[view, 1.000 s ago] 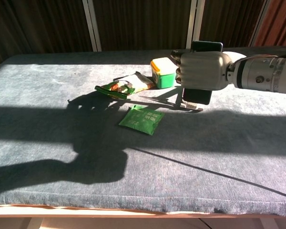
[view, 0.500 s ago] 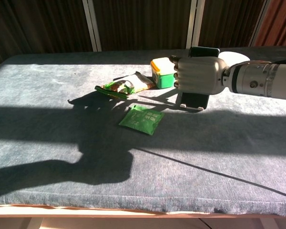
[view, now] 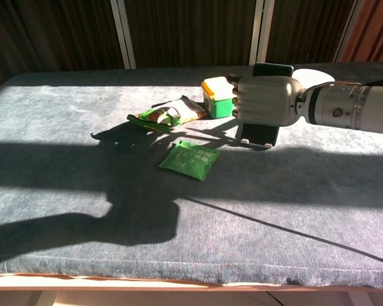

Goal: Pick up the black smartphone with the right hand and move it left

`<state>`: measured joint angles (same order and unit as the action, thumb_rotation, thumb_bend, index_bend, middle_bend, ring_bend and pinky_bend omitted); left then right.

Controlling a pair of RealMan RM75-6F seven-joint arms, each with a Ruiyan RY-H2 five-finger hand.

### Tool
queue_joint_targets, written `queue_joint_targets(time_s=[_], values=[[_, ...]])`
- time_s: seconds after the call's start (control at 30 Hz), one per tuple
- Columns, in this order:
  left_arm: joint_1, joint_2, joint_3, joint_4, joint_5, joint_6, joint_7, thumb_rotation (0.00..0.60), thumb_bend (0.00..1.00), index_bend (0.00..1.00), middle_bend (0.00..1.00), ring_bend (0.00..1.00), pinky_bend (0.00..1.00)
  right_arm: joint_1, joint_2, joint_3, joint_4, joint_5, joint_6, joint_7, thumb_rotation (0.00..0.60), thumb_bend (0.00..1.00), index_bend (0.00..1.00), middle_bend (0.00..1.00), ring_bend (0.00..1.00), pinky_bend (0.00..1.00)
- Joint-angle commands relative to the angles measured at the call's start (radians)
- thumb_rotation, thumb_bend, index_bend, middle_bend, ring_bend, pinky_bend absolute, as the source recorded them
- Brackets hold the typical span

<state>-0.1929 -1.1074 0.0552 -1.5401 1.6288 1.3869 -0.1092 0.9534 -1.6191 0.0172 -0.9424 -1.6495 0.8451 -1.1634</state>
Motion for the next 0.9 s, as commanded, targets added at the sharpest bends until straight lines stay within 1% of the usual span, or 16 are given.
queue_joint_targets(time_s=[0.03, 0.1, 0.13, 0.2, 0.3, 0.8, 0.9], values=[[0.0, 0.0, 0.0, 0.0, 0.0, 0.0, 0.001, 0.6, 0.41, 0.0, 0.0, 0.0, 0.0, 0.0, 0.002, -0.002, 0.001, 0.0, -0.002, 0.003, 0.6, 0.21, 0.85, 0.68, 0.47, 0.31], [0.0, 0.0, 0.0, -0.001, -0.001, 0.0, 0.001, 0.6, 0.41, 0.0, 0.0, 0.0, 0.0, 0.0, 0.003, -0.001, 0.001, 0.002, -0.004, 0.0, 0.6, 0.21, 0.75, 0.67, 0.45, 0.31], [0.0, 0.0, 0.0, -0.001, -0.001, -0.001, 0.002, 0.6, 0.41, 0.0, 0.0, 0.0, 0.0, 0.0, 0.003, 0.0, 0.001, 0.003, -0.005, -0.003, 0.6, 0.21, 0.72, 0.67, 0.45, 0.31], [0.0, 0.0, 0.0, -0.002, -0.001, -0.002, 0.003, 0.6, 0.41, 0.0, 0.0, 0.0, 0.0, -0.001, 0.002, 0.002, -0.001, 0.008, -0.009, -0.007, 0.6, 0.21, 0.62, 0.64, 0.42, 0.31], [-0.001, 0.0, 0.001, -0.002, 0.0, -0.003, 0.004, 0.6, 0.41, 0.0, 0.0, 0.0, 0.0, 0.0, 0.0, 0.001, -0.002, 0.009, -0.012, -0.011, 0.6, 0.21, 0.54, 0.6, 0.41, 0.31], [-0.002, 0.002, 0.001, -0.002, -0.003, -0.008, 0.0, 0.6, 0.41, 0.0, 0.0, 0.0, 0.0, -0.006, -0.011, 0.013, 0.013, 0.039, -0.023, -0.04, 0.6, 0.21, 0.47, 0.56, 0.38, 0.31], [-0.003, 0.002, 0.002, -0.003, -0.002, -0.01, 0.0, 0.6, 0.41, 0.0, 0.0, 0.0, 0.0, -0.008, -0.014, 0.015, 0.015, 0.047, -0.026, -0.047, 0.6, 0.21, 0.44, 0.56, 0.37, 0.3]])
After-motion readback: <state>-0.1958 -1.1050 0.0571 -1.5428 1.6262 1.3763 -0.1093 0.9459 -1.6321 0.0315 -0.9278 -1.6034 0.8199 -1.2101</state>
